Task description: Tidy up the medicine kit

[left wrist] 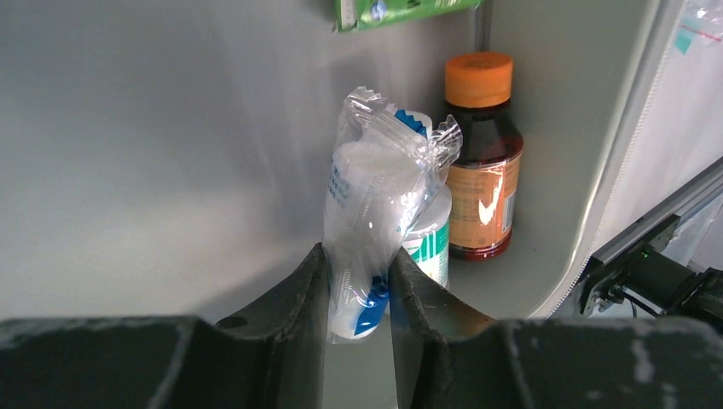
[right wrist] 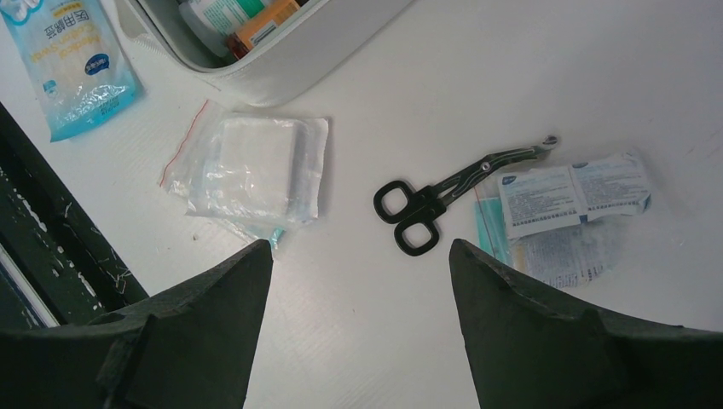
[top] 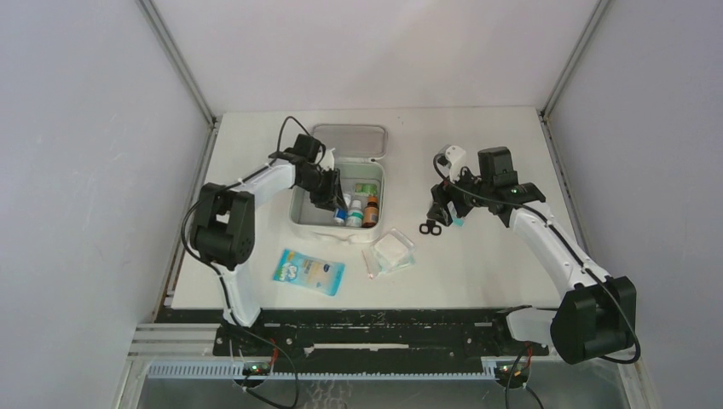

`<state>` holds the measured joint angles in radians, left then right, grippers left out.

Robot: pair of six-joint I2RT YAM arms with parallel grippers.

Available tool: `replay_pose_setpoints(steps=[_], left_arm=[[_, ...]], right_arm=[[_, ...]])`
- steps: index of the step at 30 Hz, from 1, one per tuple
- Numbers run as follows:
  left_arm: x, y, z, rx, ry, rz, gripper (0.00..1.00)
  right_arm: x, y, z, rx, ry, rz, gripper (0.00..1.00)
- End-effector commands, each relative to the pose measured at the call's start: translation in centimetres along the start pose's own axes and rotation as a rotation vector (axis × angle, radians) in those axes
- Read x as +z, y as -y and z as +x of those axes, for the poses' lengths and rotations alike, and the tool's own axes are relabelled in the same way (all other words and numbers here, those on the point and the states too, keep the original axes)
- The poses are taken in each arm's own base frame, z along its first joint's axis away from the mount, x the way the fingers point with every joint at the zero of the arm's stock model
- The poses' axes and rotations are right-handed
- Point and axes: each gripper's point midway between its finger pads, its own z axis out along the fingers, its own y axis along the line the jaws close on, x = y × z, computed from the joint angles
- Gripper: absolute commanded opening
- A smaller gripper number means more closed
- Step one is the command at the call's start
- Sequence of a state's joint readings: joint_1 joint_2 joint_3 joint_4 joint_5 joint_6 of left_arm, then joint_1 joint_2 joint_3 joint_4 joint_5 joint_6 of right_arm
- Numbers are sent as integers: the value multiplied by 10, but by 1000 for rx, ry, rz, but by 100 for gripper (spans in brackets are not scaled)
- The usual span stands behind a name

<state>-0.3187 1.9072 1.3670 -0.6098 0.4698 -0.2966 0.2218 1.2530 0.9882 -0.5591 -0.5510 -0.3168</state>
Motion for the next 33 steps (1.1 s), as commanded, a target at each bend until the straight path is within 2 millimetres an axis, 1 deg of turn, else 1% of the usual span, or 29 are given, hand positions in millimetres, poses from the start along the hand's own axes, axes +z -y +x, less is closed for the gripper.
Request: replay_pose_setpoints(steps=[1, 6, 9, 11, 23, 28, 33], left_arm=[[5, 0, 10, -25, -16, -10, 33], [6, -4, 26, -39, -43, -29, 36], [8, -6, 35, -57, -63, -36, 40], [9, -7, 37, -61, -67, -38, 45], [-4, 3, 27, -16, -29, -24, 70], [-15, 8, 21, 24, -1, -18, 75], [-33, 16, 8, 95, 65, -22, 78]], right_arm=[[-1, 3, -8, -27, 35, 5, 76], [0, 3, -7, -25, 31, -1, 76], [0, 3, -7, -26, 32, -3, 76], [0, 2, -7, -24, 31, -3, 76], [2, 3, -6, -21, 27, -6, 76], [3, 4, -5, -20, 22, -1, 76], [5, 6, -1, -22, 6, 0, 76]])
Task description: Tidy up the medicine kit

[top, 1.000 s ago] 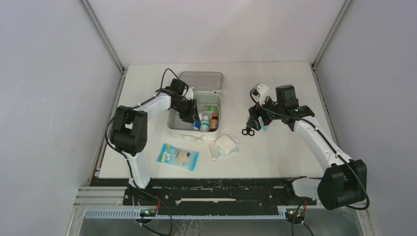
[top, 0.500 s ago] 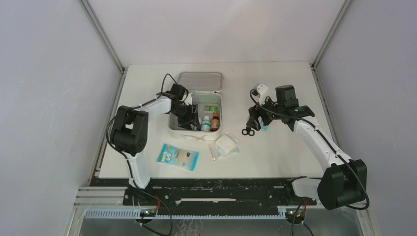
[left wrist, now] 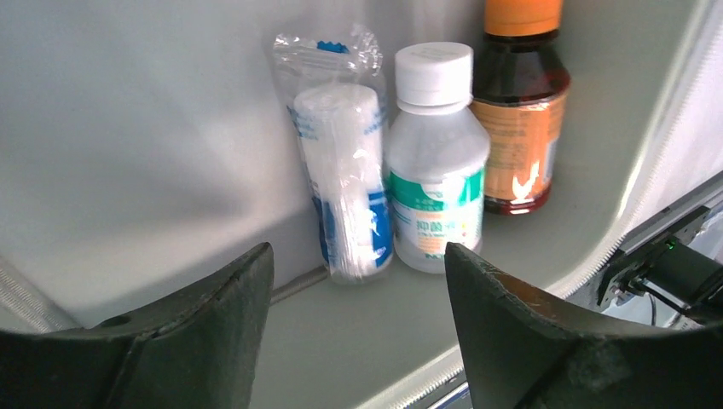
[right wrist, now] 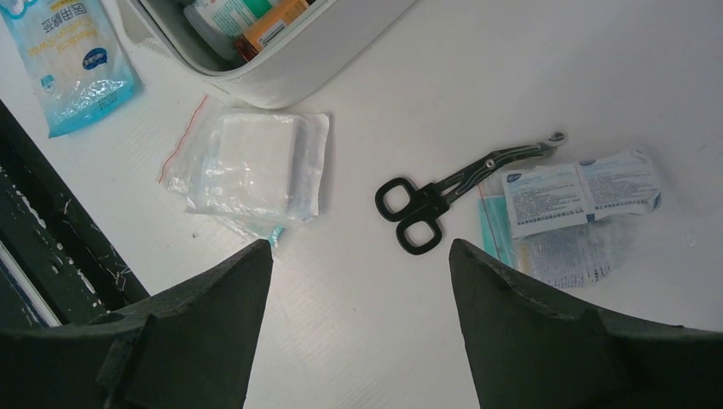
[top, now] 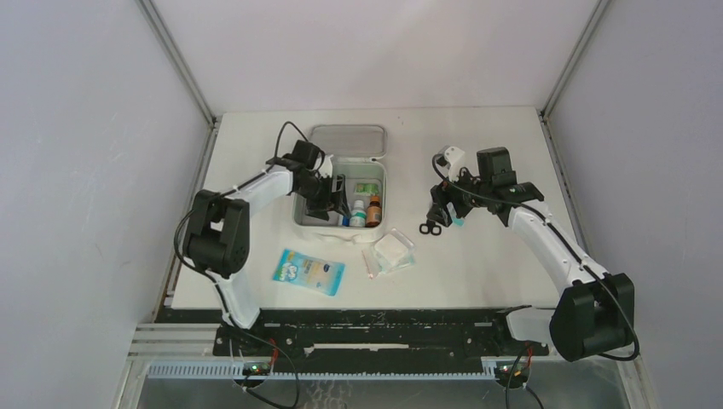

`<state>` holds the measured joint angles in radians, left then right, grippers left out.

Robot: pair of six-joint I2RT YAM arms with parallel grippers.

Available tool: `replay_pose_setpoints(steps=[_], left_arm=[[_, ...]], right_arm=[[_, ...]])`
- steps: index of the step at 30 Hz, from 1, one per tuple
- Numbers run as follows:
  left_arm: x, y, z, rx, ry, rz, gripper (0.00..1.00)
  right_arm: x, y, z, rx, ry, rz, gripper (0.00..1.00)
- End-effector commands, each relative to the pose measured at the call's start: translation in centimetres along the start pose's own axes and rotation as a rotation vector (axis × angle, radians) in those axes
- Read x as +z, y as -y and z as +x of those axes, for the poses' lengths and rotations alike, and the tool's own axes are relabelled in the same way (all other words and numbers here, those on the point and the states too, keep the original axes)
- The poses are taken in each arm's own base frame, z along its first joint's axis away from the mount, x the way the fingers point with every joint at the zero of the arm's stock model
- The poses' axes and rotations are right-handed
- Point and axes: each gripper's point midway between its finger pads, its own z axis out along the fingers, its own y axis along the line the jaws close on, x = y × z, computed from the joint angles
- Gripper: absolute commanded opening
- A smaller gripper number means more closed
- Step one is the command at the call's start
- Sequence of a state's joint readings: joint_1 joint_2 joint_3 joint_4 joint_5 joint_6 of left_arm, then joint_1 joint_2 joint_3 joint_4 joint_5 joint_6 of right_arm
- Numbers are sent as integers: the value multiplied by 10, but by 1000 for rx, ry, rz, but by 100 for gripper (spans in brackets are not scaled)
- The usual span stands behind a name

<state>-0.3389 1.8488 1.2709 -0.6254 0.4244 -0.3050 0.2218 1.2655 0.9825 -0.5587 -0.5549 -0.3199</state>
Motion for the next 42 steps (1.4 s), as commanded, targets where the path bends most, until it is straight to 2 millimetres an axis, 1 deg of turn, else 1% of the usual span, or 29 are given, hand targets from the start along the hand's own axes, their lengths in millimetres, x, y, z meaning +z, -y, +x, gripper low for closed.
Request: replay_pose_setpoints(steps=[1, 5, 8, 10, 12, 15, 16, 17, 21, 26, 32, 37, 42], left_arm=[[-37, 23, -24, 125, 128, 28, 79], [-62, 29, -40, 208, 228, 6, 83], [-84, 34, -54, 287, 334, -18, 90], [-96, 34, -61, 337, 403, -43, 94], [-110, 35, -66, 382, 472, -66, 97], [-131, 34, -71, 454, 578, -110, 99], [-137, 34, -71, 479, 609, -122, 99], [-148, 36, -71, 507, 650, -130, 99], [-171, 37, -68, 572, 732, -166, 99], [-185, 34, -66, 597, 762, -187, 99], [-199, 35, -68, 616, 793, -207, 99], [-201, 35, -67, 621, 796, -208, 99], [-201, 36, -68, 621, 795, -207, 99]], right_arm=[[2, 5, -4, -32, 16, 4, 76], [8, 1, 0, -33, -6, -21, 77], [18, -7, 9, -32, -53, -45, 77], [28, -14, 15, -14, -84, -62, 76], [37, -23, 20, 8, -106, -87, 74], [52, -32, 30, 39, -145, -122, 72], [58, -34, 35, 53, -165, -136, 71], [62, -37, 39, 62, -182, -151, 70], [77, -44, 52, 98, -228, -191, 68], [89, -50, 64, 151, -274, -227, 65], [101, -56, 78, 187, -329, -260, 60], [107, -58, 82, 210, -349, -286, 55], [110, -62, 81, 238, -359, -321, 49]])
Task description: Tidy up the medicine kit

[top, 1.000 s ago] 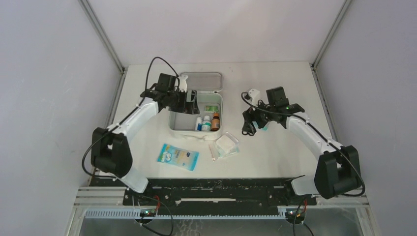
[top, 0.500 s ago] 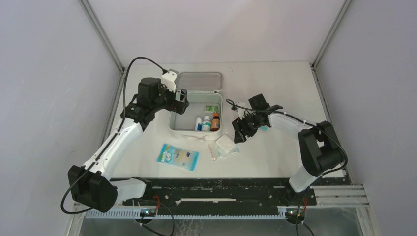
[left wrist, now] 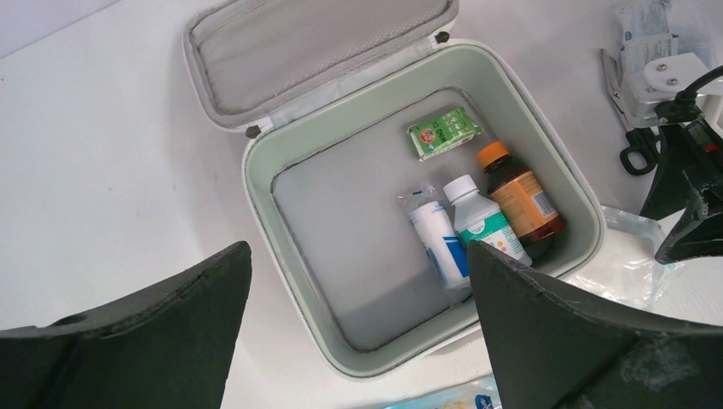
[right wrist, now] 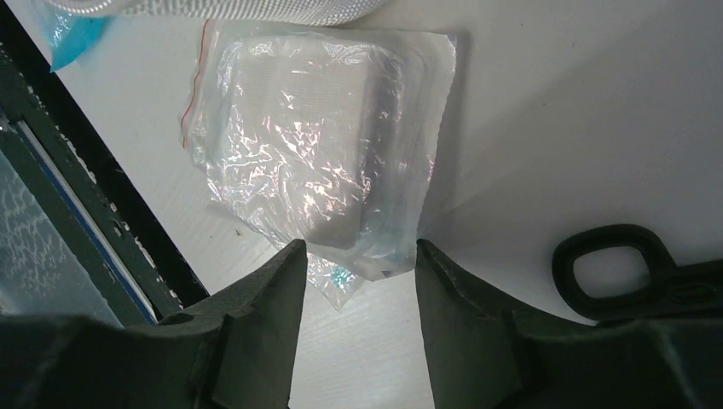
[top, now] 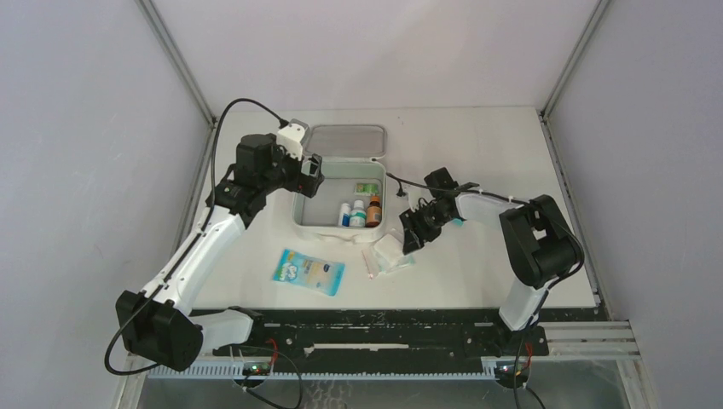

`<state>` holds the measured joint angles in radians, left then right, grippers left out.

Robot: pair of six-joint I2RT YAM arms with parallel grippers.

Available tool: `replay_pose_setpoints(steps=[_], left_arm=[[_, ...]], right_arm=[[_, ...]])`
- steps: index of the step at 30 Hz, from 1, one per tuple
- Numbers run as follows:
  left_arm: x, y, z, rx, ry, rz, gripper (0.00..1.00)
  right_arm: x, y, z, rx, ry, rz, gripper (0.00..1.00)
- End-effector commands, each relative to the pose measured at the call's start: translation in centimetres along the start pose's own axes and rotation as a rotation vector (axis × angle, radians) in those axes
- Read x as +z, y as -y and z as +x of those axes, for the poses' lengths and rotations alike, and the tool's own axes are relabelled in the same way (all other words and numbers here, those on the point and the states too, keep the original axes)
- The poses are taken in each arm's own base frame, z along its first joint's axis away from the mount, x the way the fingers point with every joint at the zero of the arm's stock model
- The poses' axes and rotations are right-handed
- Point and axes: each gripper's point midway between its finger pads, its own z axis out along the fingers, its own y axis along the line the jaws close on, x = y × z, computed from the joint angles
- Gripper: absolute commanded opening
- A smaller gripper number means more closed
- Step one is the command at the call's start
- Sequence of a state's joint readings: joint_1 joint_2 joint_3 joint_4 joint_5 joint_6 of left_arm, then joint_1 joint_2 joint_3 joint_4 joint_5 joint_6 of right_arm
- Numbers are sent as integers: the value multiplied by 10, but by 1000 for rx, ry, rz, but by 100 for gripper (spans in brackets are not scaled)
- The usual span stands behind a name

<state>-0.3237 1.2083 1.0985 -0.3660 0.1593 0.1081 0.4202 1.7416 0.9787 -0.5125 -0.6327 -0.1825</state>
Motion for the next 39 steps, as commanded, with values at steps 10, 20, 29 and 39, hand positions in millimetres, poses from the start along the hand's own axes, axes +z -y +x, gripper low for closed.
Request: replay_pose_setpoints(steps=[10, 20, 29, 39], left_arm=[[-10, -8, -18, 29, 61, -31, 99], [-11, -19, -17, 14, 62, -57, 100], [-9, 10, -23, 38, 99, 142, 100], [-7, 72, -15, 98, 164, 510, 85]], right_arm=[[1, -5, -23, -4, 39, -47, 20], [-28, -16, -38, -68, 116, -78, 0], [-74, -30, -35, -224, 177, -92, 0], [-103, -45, -43, -411, 250, -42, 0]])
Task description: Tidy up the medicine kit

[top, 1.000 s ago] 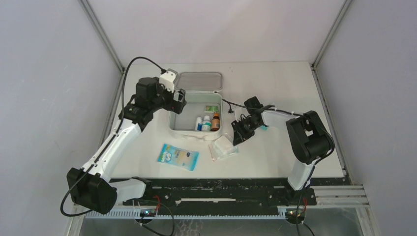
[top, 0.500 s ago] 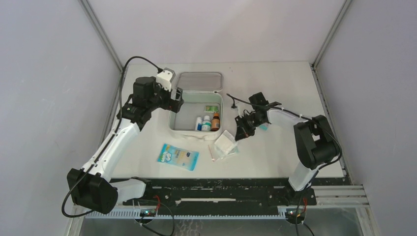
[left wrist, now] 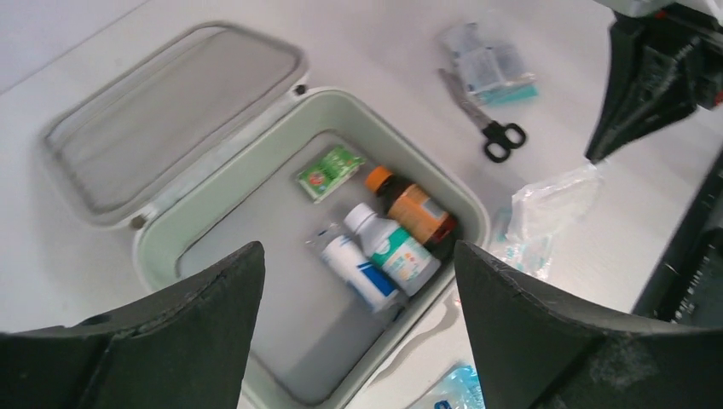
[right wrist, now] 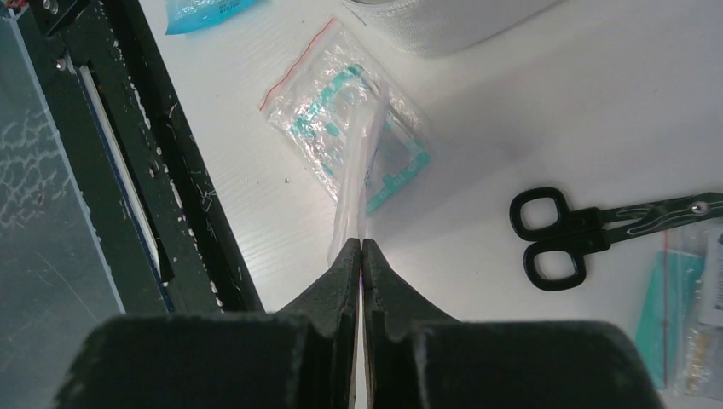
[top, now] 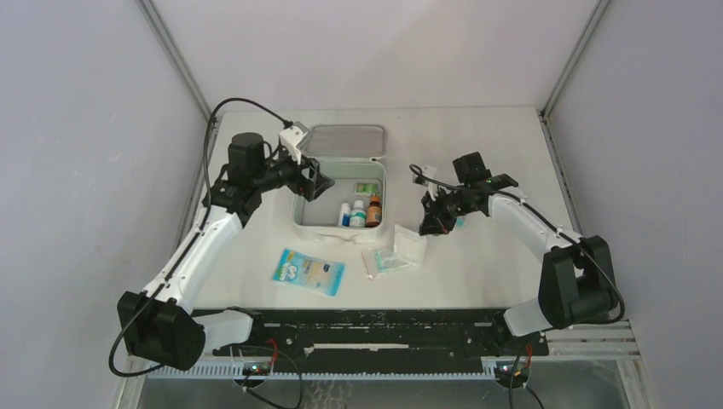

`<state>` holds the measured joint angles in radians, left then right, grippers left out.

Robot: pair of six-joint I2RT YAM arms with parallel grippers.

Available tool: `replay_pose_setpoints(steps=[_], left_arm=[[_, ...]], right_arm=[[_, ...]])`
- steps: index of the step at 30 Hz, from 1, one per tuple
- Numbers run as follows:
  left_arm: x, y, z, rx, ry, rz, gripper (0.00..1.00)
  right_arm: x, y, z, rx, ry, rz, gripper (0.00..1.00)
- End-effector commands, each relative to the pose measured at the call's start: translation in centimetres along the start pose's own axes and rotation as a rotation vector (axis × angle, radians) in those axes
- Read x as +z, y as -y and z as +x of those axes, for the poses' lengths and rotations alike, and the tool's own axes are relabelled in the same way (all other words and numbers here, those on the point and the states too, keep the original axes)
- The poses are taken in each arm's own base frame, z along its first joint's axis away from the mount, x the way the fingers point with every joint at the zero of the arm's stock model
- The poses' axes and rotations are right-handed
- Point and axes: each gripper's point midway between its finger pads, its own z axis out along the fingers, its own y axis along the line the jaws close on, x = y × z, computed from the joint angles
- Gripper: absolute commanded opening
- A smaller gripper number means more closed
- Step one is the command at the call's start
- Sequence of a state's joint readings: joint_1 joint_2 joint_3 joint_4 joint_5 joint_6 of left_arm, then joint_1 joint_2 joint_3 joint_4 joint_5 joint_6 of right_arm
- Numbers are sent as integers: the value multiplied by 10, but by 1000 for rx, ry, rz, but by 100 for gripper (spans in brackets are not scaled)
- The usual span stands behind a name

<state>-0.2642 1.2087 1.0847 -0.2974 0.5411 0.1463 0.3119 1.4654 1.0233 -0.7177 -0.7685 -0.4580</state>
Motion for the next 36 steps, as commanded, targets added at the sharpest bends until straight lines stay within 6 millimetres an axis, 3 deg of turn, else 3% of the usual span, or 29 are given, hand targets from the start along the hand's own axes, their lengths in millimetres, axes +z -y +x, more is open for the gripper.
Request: replay_pose_setpoints(steps=[1, 7, 14, 17, 25, 36], left_arm=[[11, 36, 3, 77, 53, 219, 84], [27, 72, 22, 160, 24, 381, 82], [43, 100, 40, 204, -11, 485, 83], [52, 126, 54, 251, -28, 566, 84], [92, 167, 87, 316, -82, 655, 84], [136, 176, 115, 280, -127, 636, 87]], right_arm=[[-17, -11, -26, -151, 72, -8, 0], [-17, -20, -29, -207, 62, -27, 0], [-8, -24, -11, -194, -8, -35, 0], [-8, -23, -9, -196, -9, -21, 0], [-7, -22, -2, -188, -7, -6, 0], [-13, -20, 0, -171, 20, 15, 0]])
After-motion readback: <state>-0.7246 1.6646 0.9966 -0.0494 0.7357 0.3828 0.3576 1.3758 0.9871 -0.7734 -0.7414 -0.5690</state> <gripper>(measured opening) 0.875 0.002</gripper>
